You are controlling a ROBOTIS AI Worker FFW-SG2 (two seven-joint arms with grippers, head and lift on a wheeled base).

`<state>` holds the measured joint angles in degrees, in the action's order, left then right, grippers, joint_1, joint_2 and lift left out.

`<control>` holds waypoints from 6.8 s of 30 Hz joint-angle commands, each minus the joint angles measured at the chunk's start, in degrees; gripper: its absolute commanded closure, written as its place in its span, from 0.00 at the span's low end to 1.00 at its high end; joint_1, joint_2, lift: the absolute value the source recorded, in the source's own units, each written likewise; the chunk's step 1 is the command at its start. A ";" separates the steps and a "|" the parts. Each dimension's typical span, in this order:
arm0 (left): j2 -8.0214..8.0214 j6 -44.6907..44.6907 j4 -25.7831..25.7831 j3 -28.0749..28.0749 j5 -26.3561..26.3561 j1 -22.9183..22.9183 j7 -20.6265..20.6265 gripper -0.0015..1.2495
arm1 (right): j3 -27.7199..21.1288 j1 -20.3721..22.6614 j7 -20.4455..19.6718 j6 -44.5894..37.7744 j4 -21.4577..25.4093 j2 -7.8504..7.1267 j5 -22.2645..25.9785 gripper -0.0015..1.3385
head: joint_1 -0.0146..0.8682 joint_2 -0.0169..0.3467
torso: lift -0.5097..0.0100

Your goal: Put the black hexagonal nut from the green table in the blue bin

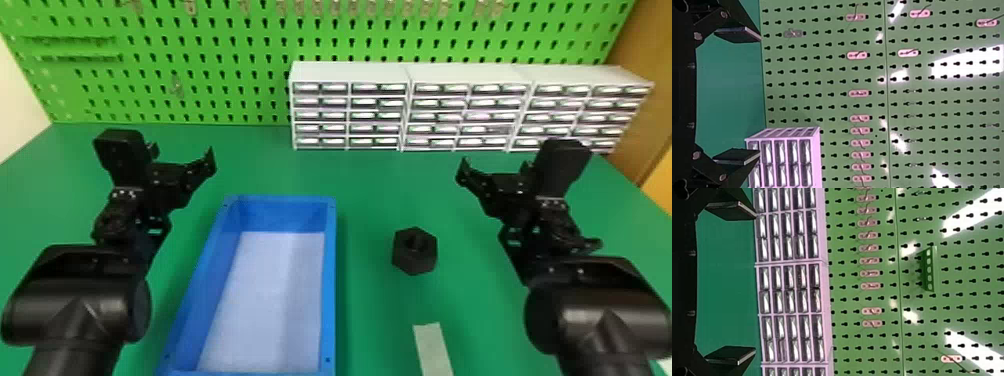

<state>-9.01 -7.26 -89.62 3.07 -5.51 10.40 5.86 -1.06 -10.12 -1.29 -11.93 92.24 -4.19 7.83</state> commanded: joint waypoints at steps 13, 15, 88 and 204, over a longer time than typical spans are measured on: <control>0.22 -1.09 -1.96 1.76 -0.37 -0.64 0.47 0.19 | 0.80 -0.34 0.41 -0.82 0.48 -0.38 -0.63 0.07 | 0.79 0.19 | 0.79; 0.31 -1.09 -1.96 2.20 -0.55 -0.82 0.47 0.19 | 0.80 -0.34 0.41 -0.90 0.48 -0.38 -0.63 0.07 | 0.79 0.19 | 0.79; 0.22 -2.23 -2.40 0.71 2.09 0.15 3.20 0.19 | 5.37 -15.37 6.13 -49.60 -9.62 -0.20 1.92 0.08 | 0.79 0.19 | 0.79; 0.14 -1.97 -3.72 1.67 3.49 0.32 3.99 0.19 | 24.79 -23.37 7.44 -62.16 12.35 0.15 12.12 0.88 | 0.79 0.19 | 0.79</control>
<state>-8.88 -9.23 -93.34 4.83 -2.08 10.64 9.84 20.90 -33.18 6.15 -75.17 105.15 -4.37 18.45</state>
